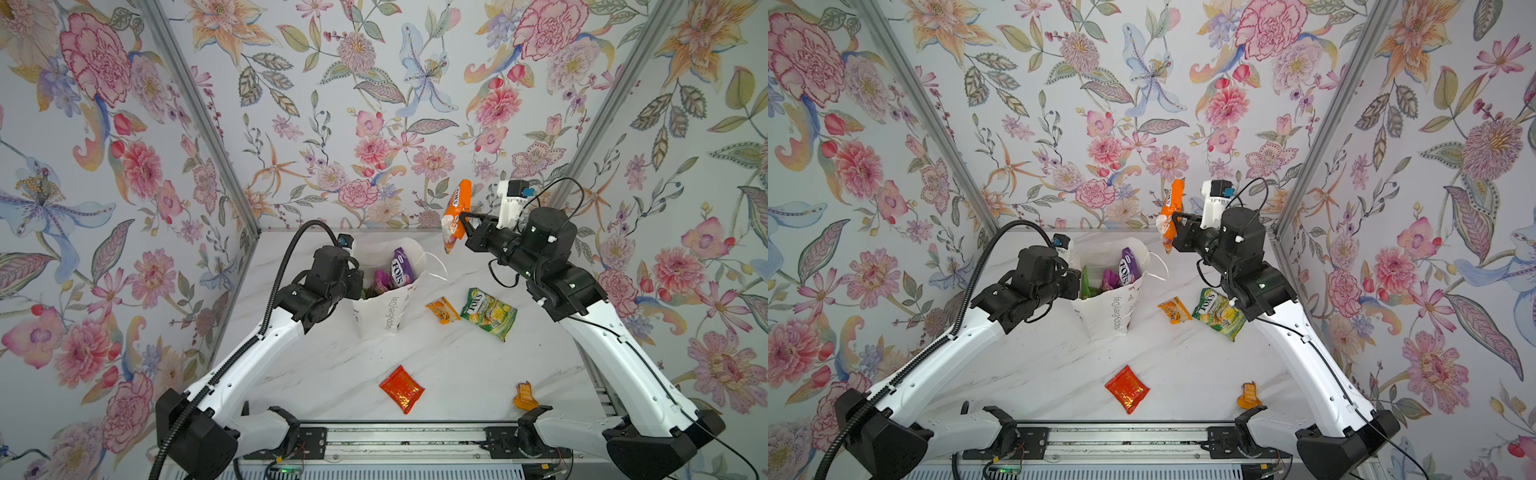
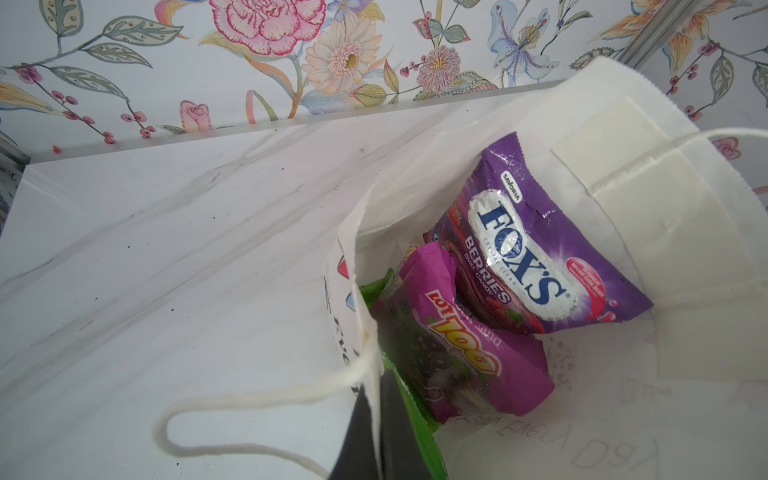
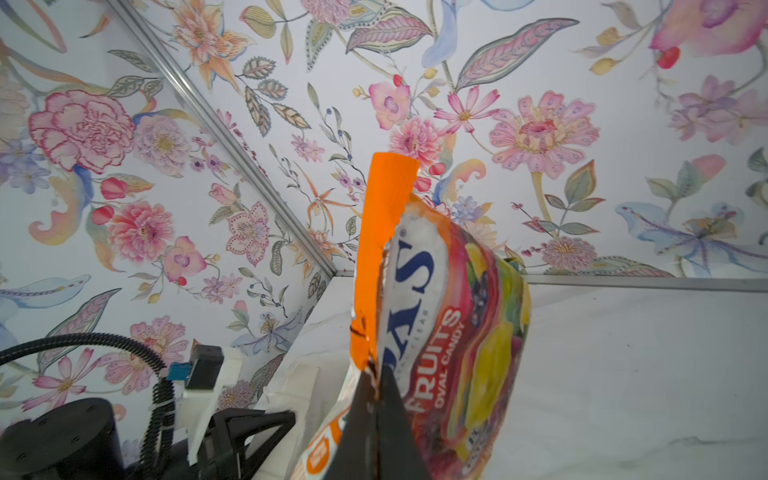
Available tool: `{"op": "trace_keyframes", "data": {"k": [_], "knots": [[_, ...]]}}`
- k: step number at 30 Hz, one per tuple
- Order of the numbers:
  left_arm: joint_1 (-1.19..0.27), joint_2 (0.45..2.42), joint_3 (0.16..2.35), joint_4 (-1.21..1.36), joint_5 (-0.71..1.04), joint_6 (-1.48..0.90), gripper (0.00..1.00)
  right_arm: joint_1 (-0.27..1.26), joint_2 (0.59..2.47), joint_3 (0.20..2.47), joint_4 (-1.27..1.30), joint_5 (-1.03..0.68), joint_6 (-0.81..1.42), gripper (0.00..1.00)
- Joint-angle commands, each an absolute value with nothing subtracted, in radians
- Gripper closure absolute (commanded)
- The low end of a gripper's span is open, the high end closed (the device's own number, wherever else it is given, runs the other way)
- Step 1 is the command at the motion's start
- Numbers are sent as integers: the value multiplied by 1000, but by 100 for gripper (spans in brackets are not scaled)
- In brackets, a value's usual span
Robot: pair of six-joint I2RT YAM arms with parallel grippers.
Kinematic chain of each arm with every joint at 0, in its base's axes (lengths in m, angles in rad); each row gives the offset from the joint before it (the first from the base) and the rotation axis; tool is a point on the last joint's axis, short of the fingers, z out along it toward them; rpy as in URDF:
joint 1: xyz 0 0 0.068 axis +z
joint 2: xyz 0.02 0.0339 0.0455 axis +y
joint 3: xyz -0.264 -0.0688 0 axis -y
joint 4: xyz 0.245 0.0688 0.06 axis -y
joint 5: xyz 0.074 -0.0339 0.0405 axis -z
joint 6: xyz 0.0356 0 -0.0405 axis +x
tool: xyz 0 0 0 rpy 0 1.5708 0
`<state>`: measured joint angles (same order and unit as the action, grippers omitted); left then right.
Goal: Place the snacks into the paper bag
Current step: 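Lift the orange Fox's bag with the right gripper toward the paper bag, then carry the orange Fox's bag over the paper bag opening with the right gripper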
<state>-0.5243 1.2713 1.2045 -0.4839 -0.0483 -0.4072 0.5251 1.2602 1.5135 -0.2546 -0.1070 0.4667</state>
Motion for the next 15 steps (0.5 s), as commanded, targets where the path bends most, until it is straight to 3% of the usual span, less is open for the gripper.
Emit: {"op": "trace_keyframes", "data": {"k": [1, 15], "knots": [[-498, 1278, 1279, -463, -44, -430, 100, 582, 1302, 1584, -195, -145, 415, 100], [-460, 1292, 1301, -479, -3, -415, 100, 738, 1435, 1638, -135, -246, 417, 100]]}}
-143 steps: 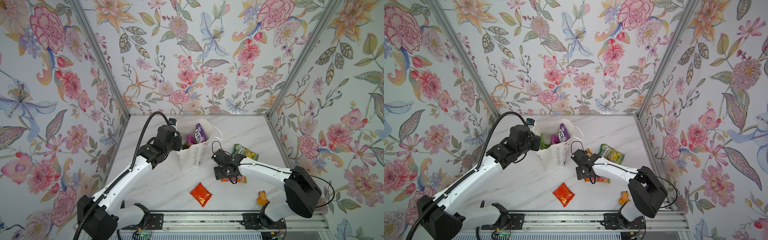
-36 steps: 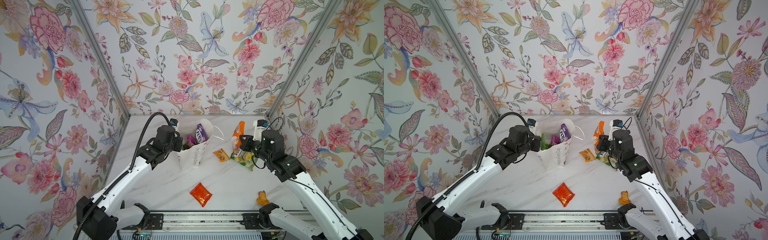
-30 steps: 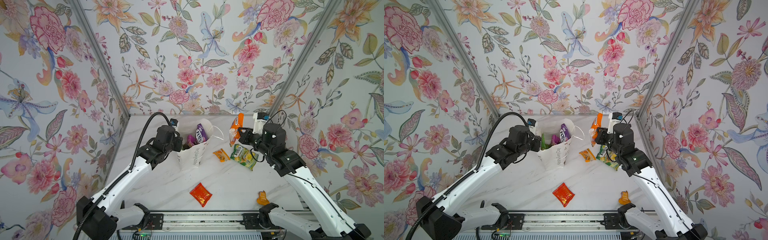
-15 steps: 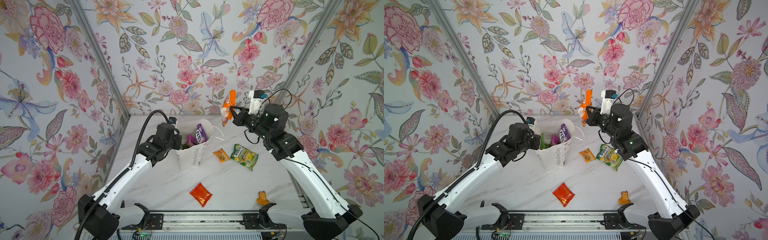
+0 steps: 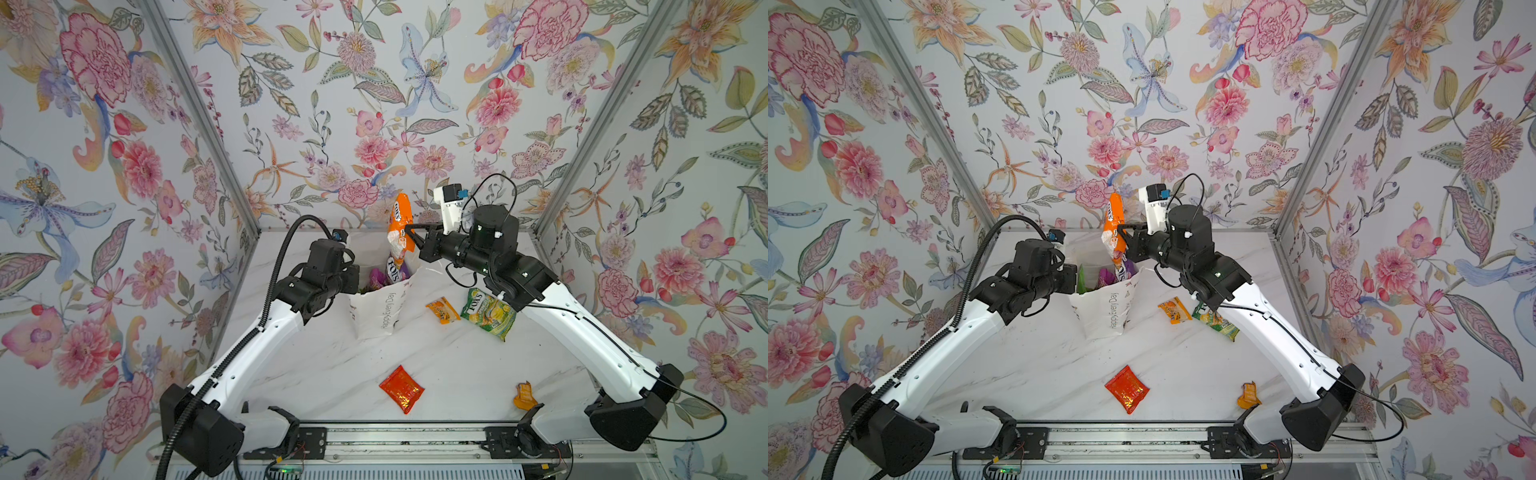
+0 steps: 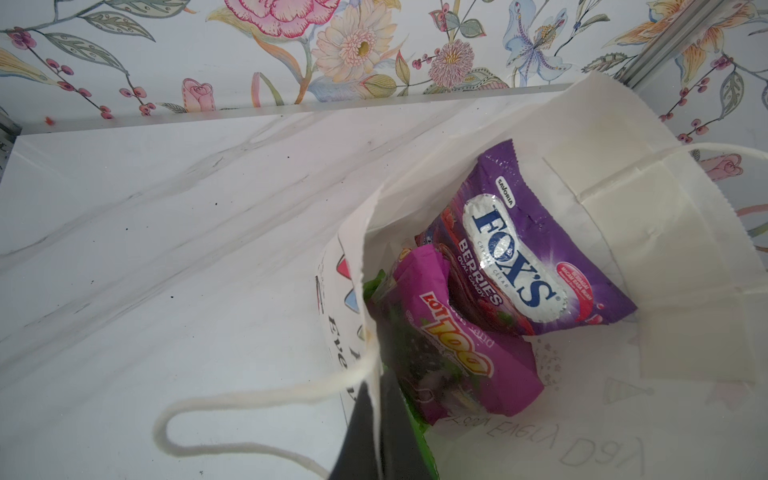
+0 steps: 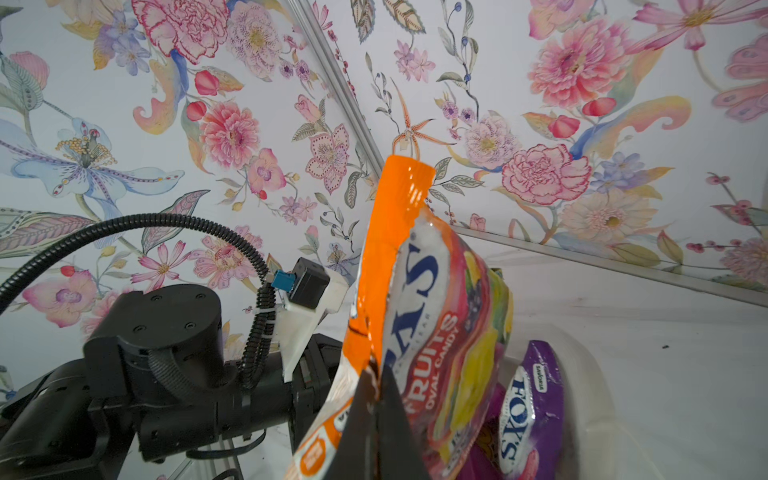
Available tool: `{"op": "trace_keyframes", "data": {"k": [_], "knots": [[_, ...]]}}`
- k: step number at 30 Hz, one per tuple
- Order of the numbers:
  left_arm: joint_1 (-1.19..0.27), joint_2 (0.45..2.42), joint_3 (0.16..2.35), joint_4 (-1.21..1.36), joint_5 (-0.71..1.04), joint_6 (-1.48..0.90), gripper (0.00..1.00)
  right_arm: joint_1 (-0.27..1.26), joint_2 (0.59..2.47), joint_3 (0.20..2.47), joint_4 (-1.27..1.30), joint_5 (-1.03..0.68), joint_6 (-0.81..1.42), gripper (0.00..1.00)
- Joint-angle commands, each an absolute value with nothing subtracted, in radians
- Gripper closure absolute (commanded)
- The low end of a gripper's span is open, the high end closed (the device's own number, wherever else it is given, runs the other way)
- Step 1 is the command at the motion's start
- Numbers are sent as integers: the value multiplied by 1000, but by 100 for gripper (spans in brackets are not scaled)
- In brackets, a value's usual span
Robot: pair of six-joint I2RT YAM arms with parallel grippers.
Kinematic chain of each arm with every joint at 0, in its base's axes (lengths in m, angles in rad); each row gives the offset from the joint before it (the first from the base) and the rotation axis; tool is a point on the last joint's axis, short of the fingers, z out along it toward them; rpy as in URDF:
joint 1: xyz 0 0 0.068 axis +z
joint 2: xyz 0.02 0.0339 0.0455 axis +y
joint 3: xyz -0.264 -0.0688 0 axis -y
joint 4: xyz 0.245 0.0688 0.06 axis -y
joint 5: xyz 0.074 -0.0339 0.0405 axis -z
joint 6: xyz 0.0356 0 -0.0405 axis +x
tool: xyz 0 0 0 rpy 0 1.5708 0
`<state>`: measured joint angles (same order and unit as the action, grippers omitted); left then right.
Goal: Place the snacks into the paper bag
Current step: 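Carry the orange Fox's bag over the paper bag opening with the right gripper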
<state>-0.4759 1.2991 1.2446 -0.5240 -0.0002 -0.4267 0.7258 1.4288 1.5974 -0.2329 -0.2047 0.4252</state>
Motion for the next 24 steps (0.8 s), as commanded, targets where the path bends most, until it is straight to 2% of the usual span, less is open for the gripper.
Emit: {"op": "trace_keyframes", "data": {"k": [1, 24], "knots": [[-456, 1292, 1301, -477, -1, -417, 100, 745, 1440, 1636, -130, -251, 418, 100], [-417, 1289, 1268, -454, 46, -410, 100, 791, 1501, 1550, -49, -285, 459, 100]]}}
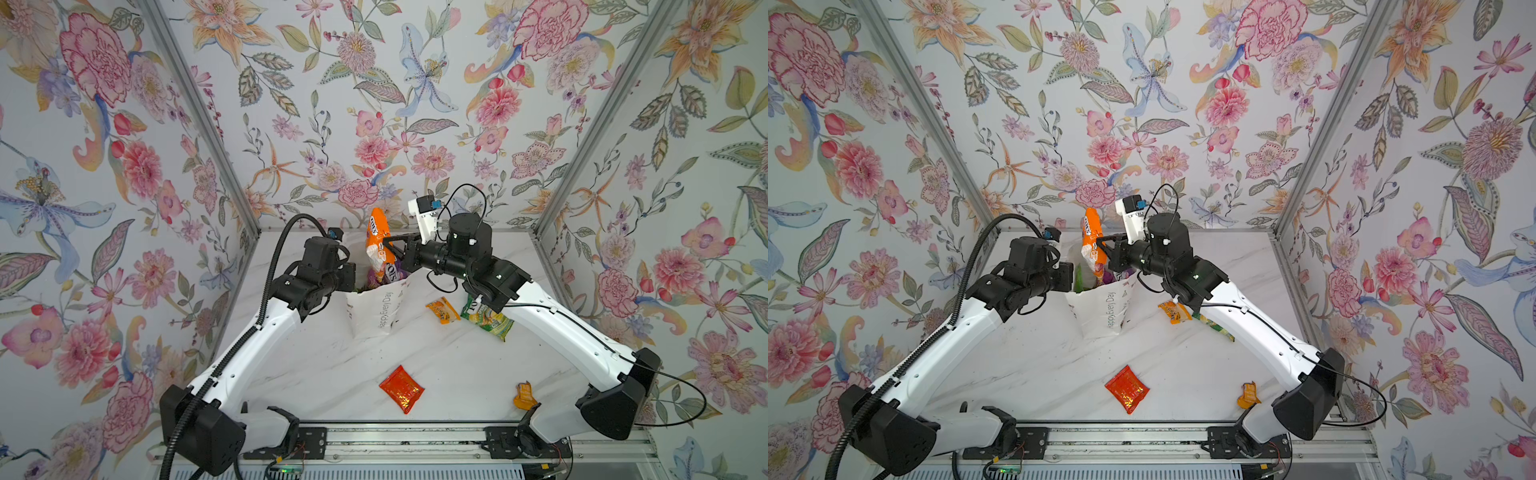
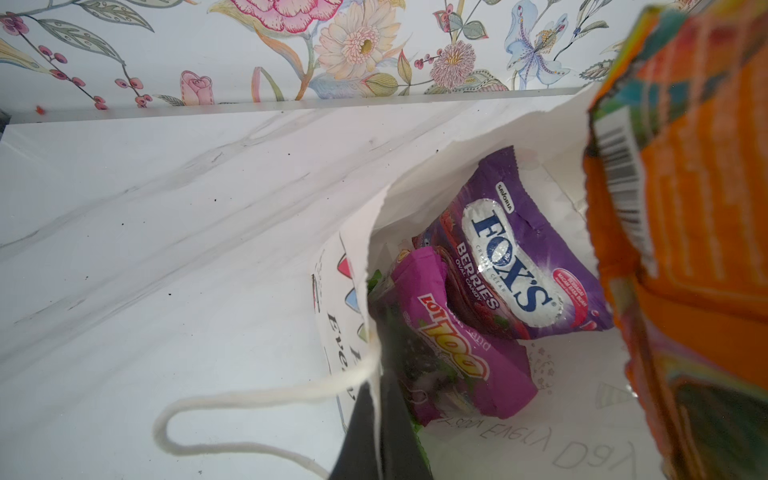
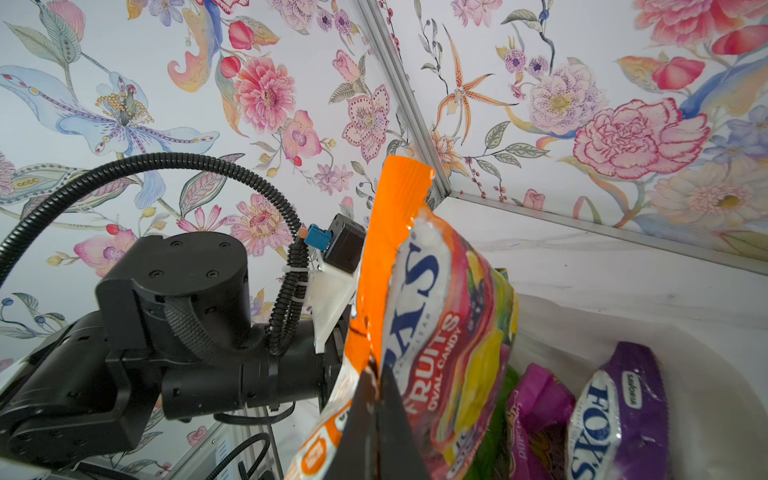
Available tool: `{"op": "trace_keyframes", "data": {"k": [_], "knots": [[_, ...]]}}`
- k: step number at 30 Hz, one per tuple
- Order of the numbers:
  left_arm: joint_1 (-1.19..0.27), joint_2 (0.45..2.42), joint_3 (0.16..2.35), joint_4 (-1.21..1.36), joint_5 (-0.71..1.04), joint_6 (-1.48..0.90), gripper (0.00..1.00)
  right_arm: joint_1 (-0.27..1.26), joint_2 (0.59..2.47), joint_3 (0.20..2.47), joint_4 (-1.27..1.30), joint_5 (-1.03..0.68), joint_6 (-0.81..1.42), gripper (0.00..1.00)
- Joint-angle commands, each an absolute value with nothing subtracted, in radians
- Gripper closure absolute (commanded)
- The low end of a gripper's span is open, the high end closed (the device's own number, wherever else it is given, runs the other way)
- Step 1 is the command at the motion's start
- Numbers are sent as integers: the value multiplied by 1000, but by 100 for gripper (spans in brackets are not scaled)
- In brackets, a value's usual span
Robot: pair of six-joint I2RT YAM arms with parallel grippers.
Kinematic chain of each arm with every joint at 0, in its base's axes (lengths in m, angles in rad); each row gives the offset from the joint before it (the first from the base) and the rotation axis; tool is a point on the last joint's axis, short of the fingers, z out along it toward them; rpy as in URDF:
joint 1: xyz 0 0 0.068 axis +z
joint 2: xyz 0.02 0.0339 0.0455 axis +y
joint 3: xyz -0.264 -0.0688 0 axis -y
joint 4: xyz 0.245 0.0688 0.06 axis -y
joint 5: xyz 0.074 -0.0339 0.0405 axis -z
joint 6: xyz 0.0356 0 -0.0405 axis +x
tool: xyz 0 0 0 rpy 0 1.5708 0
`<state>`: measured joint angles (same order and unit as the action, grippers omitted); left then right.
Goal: Place the snacks into the paper bag
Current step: 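Carry the orange Fox's bag over the paper bag opening with the right gripper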
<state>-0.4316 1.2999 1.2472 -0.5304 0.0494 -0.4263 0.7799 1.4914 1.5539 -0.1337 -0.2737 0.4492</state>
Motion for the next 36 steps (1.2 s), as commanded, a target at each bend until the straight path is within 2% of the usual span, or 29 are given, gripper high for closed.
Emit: {"op": "trace_keyframes", "data": {"k": [1, 20, 28, 36], "knots": [[-416, 1288, 1266, -453, 48, -411, 100, 792, 1506, 1551, -49, -284, 459, 100], [-411, 1277, 1252, -447, 56, -411, 100, 804, 1583, 1549, -125, -224, 453, 100], [-408, 1274, 1248, -442, 57, -411, 100, 798, 1592, 1562, -242, -93, 433, 100], [-406, 1276, 1247, -442, 61, -410, 100, 784, 1631, 1584, -329, -51, 456, 100]]}}
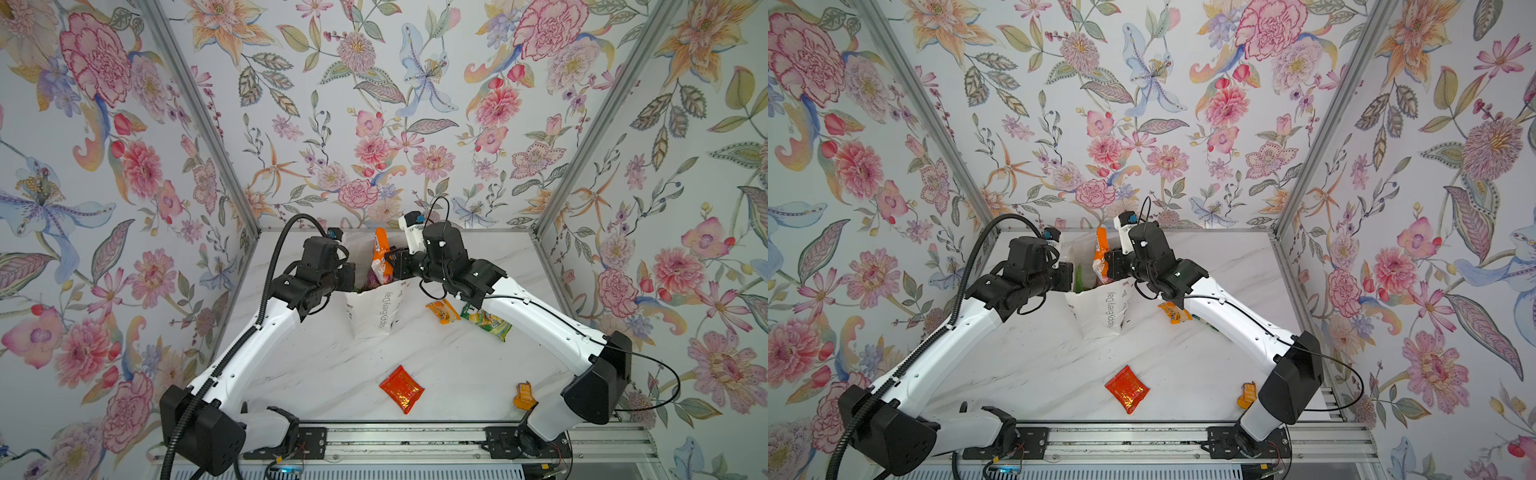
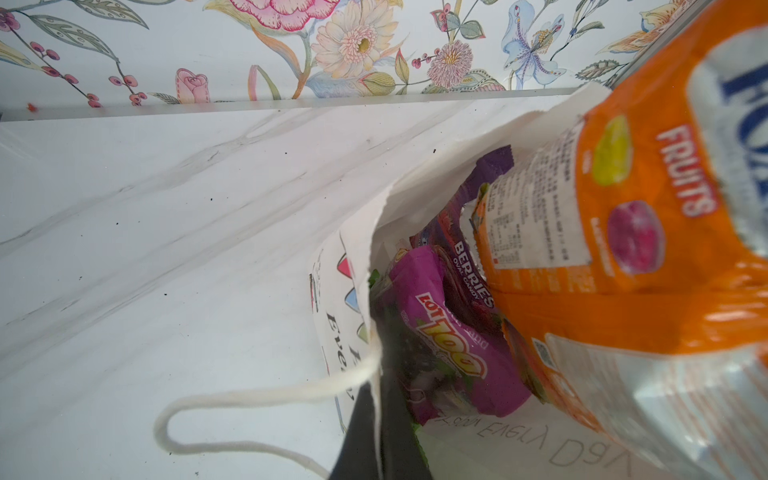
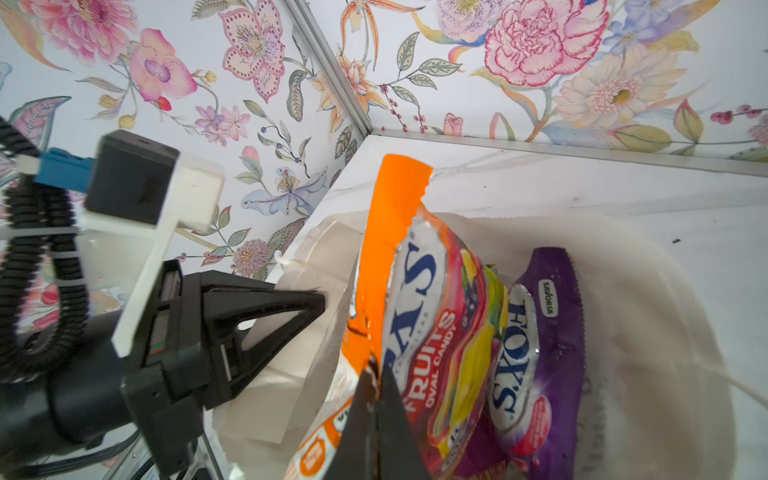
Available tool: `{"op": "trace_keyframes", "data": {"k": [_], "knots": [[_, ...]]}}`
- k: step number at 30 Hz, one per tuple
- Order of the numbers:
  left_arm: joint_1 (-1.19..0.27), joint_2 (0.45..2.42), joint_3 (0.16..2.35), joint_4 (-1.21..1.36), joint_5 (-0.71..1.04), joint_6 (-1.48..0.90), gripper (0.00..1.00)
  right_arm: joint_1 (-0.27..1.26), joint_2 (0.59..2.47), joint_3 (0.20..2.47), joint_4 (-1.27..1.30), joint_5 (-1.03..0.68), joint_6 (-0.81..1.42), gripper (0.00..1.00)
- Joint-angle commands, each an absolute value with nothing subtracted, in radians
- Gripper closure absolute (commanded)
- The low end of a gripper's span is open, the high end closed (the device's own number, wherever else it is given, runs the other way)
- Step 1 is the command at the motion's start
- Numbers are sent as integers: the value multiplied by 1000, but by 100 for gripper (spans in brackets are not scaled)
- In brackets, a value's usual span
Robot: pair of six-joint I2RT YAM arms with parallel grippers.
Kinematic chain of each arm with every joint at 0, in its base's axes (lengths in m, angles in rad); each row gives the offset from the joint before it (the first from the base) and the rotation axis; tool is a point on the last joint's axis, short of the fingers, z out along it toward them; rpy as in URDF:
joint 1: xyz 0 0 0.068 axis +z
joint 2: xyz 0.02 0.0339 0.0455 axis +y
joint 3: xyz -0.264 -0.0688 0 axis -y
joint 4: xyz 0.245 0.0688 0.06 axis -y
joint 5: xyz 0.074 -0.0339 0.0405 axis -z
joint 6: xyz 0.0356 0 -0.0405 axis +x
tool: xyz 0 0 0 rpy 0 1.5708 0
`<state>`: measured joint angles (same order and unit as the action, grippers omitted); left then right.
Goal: Place the snacks into the paper bag
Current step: 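Carry the orange Fox's bag over the paper bag opening with the right gripper, then lower the orange bag into the paper bag and open the right gripper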
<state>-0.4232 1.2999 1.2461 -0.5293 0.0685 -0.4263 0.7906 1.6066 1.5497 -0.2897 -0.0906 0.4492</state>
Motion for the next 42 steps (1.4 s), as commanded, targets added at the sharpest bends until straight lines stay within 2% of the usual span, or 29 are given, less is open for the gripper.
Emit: {"op": "trace_keyframes", "data": {"k": [1, 9, 15, 28, 40, 42], "knots": [[-406, 1276, 1246, -440, 61, -410, 100, 786, 1640, 1599, -353, -45, 471, 100], [-404, 1276, 1243, -441, 61, -409, 100, 814, 1687, 1640, -382, -34, 483, 100], [-404, 1270, 1234, -437, 54, -407, 100, 788, 1650, 1605, -389, 17, 505, 100], [-400, 1275, 1234, -434, 66, -411, 100, 860, 1695, 1722, -367, -156, 521, 100], [-399, 1270, 1230, -433, 68, -410, 100, 800, 1682, 1596, -368, -29, 524, 100], [-399, 1267, 1228, -434, 66, -410, 100, 789, 1672, 1579, -369, -2, 522, 94]]}}
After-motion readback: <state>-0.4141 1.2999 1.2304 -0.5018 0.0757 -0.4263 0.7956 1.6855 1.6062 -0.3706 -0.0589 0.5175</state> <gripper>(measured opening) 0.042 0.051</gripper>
